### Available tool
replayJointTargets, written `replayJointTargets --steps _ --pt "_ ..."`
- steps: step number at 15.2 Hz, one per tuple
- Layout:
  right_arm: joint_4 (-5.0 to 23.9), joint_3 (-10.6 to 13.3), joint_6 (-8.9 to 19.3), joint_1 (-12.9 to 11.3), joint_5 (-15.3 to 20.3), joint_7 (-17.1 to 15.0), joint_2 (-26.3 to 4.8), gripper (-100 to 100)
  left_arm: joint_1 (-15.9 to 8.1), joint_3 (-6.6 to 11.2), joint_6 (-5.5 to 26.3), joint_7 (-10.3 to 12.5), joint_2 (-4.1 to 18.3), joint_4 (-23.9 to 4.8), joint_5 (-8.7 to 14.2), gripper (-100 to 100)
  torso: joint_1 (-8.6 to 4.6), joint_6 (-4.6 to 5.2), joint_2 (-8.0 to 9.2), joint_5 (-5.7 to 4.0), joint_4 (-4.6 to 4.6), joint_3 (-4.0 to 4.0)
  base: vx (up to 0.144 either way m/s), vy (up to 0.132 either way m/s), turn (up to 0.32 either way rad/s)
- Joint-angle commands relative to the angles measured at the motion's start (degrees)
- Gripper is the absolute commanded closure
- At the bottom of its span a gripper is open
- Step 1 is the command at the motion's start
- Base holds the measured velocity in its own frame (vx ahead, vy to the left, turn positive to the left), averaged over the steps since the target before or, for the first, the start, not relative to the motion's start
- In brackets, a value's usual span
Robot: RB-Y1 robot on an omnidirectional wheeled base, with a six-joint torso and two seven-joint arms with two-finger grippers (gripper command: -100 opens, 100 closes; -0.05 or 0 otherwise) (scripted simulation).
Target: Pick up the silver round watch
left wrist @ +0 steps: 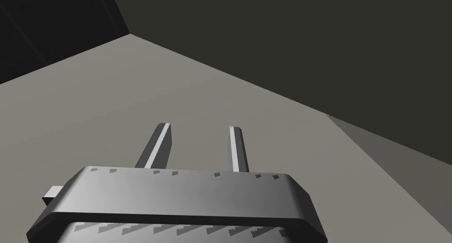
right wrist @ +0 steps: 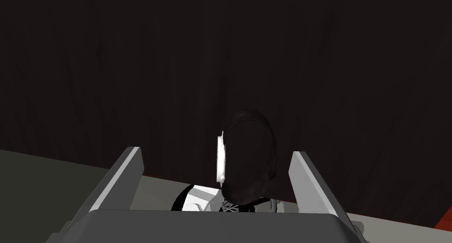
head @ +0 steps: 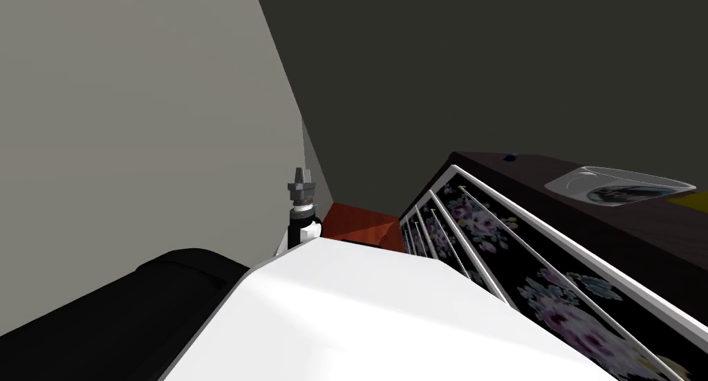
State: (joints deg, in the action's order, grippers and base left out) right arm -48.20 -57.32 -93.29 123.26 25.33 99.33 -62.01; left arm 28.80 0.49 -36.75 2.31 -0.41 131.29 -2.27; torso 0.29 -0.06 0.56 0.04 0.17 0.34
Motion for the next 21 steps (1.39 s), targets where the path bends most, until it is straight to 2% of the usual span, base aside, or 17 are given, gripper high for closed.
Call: replayJointTargets --steps 1,2,3,7,8,11,13,16,21 --pt "0.1 -0.5 0.6 -0.3 0.1 -1.8 -0.8 -100 0.0 0.0 0.0 0.0 0.0 0.0 0.0 0 0.0 0.0 0.0 0.0 0.0 0.0 -0.114 0.08 0.123" --pt "0.0 -0.2 0.3 -0.2 0.1 -0.9 -0.4 -100 0.0 0.0 0.0 0.0 0.0 0.0 0.0 0 0.01 0.03 0.0 0.01 0.0 0.0 -0.063 0.043 0.03" --pt "0.0 -0.3 0.4 -0.2 0.1 -1.2 -0.5 100 0.0 0.01 0.0 0.0 0.0 0.0 0.0 0 -0.06 0.07 -0.09 0.01 0.0 -0.03 -0.023 0.016 -0.003" --pt "0.1 -0.4 0.4 -0.2 -0.1 -1.4 -0.4 100 0.0 0.01 0.0 0.0 0.0 0.0 0.0 0 -0.36 0.16 -0.22 -0.24 -0.01 -0.1 -0.004 0.001 0.007" --pt "0.2 0.2 -0.6 0.5 -0.2 1.2 0.5 100 0.0 0.01 0.0 0.0 0.0 0.0 0.0 0 -0.41 0.15 -0.2 -0.26 -0.01 -0.09 0.071 -0.058 -0.17" --pt "0.3 0.5 -1.3 0.9 -0.3 2.7 1.1 100 0.0 0.03 0.0 0.0 0.0 0.0 0.0 0 -0.77 0.26 -0.59 -0.34 -0.07 -0.29 0.15 -0.09 -0.171" --pt "0.4 1.2 -2.5 1.8 -0.6 5.6 2.4 100 0.0 0.03 0.0 0.0 0.0 0.0 0.0 0 -0.77 0.18 -0.66 -0.36 -0.12 -0.35 0.131 -0.082 -0.107" --pt "0.4 1.5 -3.1 2.2 -0.8 7.1 3.0 100 0.0 0.03 0.0 0.0 0.0 0.0 0.0 0 -0.82 0.21 -0.71 -0.38 -0.12 -0.38 0.118 -0.077 -0.104" --pt "0.7 2.9 -5.5 3.9 -1.4 13.0 5.5 100 0.0 0.03 0.0 0.0 0.0 0.0 0.0 0 -0.82 0.24 -0.68 -0.37 -0.11 -0.36 0.123 -0.073 -0.133"
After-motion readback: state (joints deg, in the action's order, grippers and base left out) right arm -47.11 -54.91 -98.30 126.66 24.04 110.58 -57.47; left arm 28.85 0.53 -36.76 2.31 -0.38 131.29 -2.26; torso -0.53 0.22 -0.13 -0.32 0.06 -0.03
